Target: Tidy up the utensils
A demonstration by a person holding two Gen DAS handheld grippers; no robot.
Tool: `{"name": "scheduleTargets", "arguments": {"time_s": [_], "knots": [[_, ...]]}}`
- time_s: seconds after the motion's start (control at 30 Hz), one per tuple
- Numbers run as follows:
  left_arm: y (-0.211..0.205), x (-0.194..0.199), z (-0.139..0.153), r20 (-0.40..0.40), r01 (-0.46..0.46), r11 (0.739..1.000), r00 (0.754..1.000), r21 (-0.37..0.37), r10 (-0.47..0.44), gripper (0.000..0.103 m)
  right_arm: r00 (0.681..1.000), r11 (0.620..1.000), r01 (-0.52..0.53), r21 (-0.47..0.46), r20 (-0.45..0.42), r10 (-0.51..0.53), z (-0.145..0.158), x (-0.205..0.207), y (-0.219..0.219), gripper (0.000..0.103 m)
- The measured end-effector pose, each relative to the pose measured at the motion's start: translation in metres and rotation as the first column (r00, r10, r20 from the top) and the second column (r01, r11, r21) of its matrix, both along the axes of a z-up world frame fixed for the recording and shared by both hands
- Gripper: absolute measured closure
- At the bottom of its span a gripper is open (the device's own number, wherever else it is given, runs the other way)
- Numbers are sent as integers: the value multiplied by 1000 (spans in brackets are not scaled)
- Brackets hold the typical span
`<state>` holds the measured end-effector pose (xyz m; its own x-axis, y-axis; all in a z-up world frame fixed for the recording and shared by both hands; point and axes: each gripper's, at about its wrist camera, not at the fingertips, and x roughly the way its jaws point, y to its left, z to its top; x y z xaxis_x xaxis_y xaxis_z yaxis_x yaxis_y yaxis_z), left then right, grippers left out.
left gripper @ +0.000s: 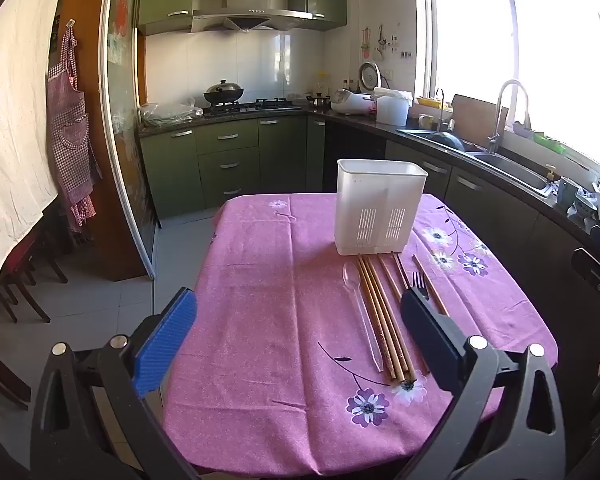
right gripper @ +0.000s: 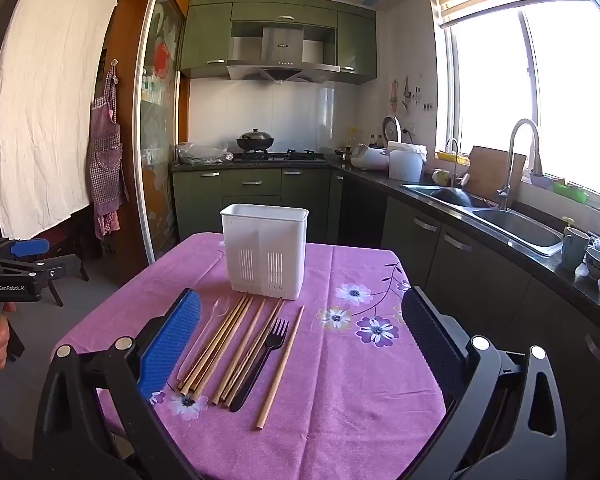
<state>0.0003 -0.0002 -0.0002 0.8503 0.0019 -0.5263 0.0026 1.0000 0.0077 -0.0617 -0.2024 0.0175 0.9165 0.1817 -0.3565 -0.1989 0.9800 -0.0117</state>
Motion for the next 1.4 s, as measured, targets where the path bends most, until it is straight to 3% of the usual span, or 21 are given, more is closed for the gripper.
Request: {"name": "scheduleTargets", "arguments": {"time_s": [1.4], "knots": [[1, -2, -4, -1, 0, 1000, 1000, -9, 0, 6, 1000, 1000, -9, -1, 1, 9, 0, -7, 14, 4]]}}
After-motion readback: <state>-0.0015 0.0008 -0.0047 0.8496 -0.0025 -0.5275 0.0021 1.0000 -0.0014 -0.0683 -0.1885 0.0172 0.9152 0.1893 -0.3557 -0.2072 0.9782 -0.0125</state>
